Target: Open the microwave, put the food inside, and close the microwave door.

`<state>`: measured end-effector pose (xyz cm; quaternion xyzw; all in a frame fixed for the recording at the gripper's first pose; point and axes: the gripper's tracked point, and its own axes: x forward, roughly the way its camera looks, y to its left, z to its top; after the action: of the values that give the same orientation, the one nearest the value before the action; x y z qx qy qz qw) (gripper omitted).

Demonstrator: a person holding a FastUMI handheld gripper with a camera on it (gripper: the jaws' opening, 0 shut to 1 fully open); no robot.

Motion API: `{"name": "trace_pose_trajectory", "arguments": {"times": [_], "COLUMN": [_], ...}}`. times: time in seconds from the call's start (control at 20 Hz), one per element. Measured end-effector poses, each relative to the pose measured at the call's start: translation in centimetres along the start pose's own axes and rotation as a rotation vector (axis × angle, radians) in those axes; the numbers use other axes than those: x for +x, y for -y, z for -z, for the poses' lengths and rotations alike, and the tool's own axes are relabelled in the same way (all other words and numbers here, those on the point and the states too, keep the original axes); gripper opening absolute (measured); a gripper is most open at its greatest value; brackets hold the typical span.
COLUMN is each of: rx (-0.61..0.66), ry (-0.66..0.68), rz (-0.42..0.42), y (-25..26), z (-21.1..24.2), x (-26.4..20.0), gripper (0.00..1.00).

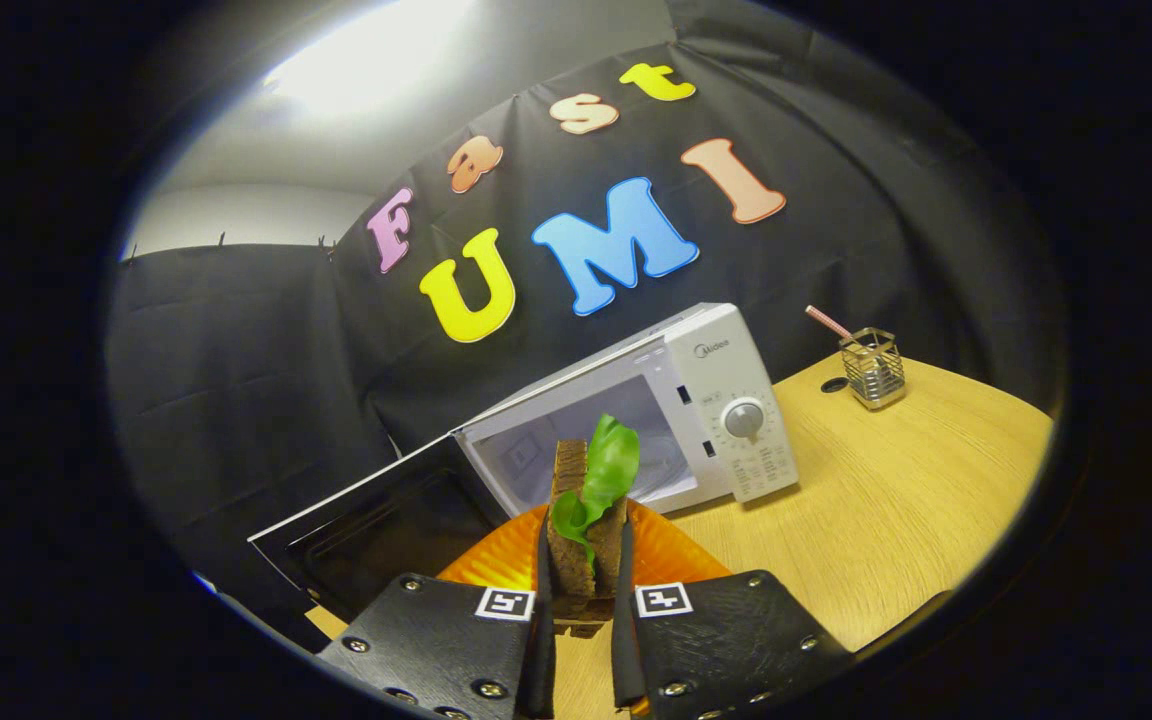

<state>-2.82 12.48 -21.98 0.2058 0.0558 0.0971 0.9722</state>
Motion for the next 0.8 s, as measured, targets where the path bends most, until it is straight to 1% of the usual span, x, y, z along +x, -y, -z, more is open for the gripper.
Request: {"name": "trace_pose_trajectory", "arguments": {"times": [0.3,0.55,0.8], "rx": [-0.046,-0.06,0.045], "ry": [-0.028,-0.038,-0.03], "rz": [-0.022,0.0,0.012], "y": [-3.2,-3.4,-1.7], "z": [-0.6,-0.4,-0.1], "x": [5.6,9.2,12.8], "gripper": [0.22,0.22,0.22]}}
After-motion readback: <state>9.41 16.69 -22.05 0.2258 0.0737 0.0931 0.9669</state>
